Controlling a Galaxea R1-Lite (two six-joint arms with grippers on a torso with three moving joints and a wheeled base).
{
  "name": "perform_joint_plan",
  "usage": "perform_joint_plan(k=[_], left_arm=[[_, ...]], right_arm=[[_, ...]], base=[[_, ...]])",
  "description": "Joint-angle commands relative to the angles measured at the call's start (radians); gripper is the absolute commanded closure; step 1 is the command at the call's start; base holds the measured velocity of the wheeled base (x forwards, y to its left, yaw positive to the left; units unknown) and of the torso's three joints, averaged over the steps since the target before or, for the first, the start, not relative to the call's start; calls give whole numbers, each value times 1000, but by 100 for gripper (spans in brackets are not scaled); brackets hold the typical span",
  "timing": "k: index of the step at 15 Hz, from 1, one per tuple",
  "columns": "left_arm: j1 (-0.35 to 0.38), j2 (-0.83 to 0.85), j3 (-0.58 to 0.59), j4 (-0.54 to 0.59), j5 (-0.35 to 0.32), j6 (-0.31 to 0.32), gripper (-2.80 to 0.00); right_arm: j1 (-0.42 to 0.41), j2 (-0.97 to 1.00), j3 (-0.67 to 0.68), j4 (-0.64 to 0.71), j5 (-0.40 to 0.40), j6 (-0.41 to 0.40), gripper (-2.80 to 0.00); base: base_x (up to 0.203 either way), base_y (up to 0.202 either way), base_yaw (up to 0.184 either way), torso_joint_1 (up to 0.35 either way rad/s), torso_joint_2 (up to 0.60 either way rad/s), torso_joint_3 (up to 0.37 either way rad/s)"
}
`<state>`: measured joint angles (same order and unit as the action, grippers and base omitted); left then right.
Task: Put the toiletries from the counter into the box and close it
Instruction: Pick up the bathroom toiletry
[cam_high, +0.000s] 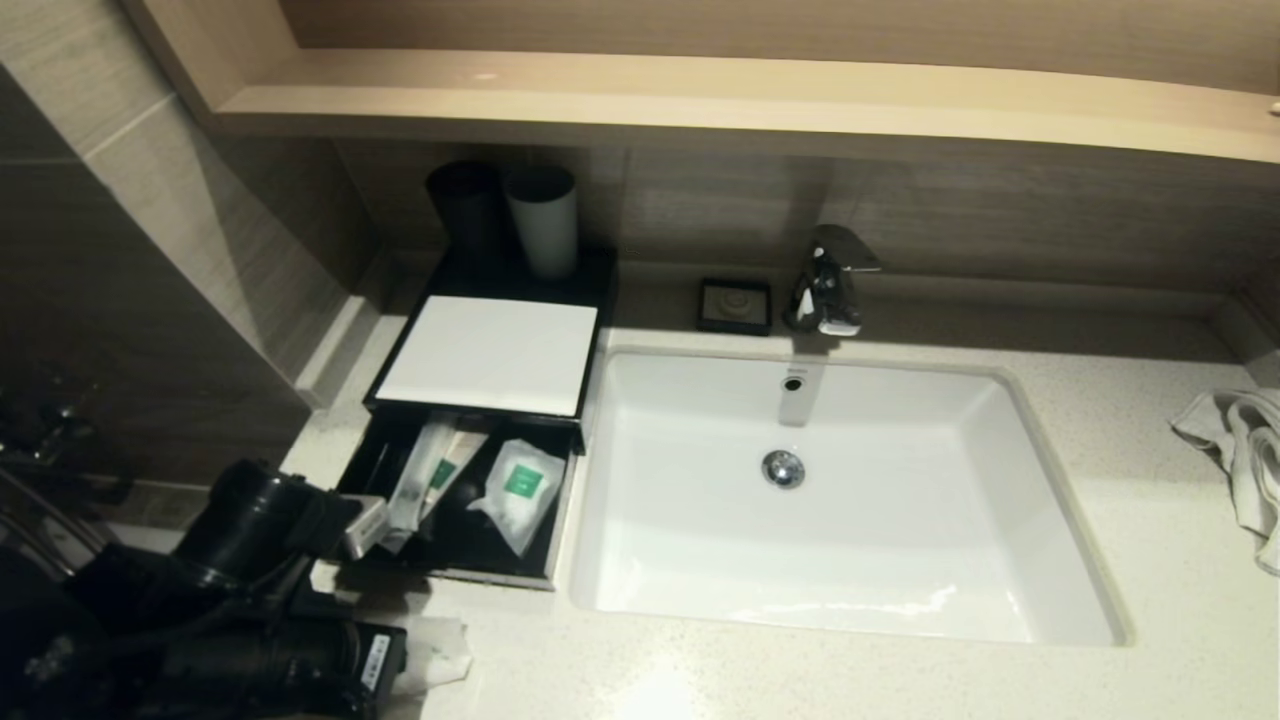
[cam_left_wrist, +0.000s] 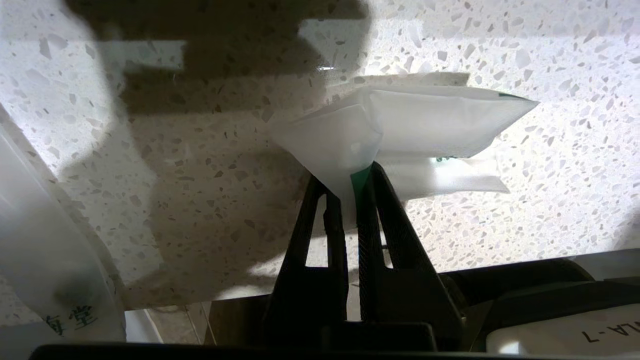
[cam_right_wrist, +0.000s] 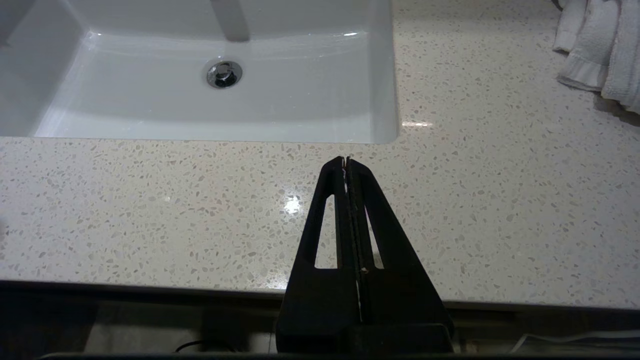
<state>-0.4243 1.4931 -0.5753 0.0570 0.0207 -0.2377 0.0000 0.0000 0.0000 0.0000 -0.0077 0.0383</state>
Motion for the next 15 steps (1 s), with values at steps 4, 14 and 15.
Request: perform_joint_plan(k=[4,14,15], left_arm=[[2,-87,-8,7,1,-3,0],[10,-208,-54,-24,-4,-25,0],[10,-204,-60,-29,-4,-34,0]], right_arm=[[0,0,0,0,0,0,0],[0,0,0,0,0,0,0],[0,0,0,0,0,0,0]], base=[[0,0,0,0,0,0],[0,0,0,0,0,0],[0,0,0,0,0,0]])
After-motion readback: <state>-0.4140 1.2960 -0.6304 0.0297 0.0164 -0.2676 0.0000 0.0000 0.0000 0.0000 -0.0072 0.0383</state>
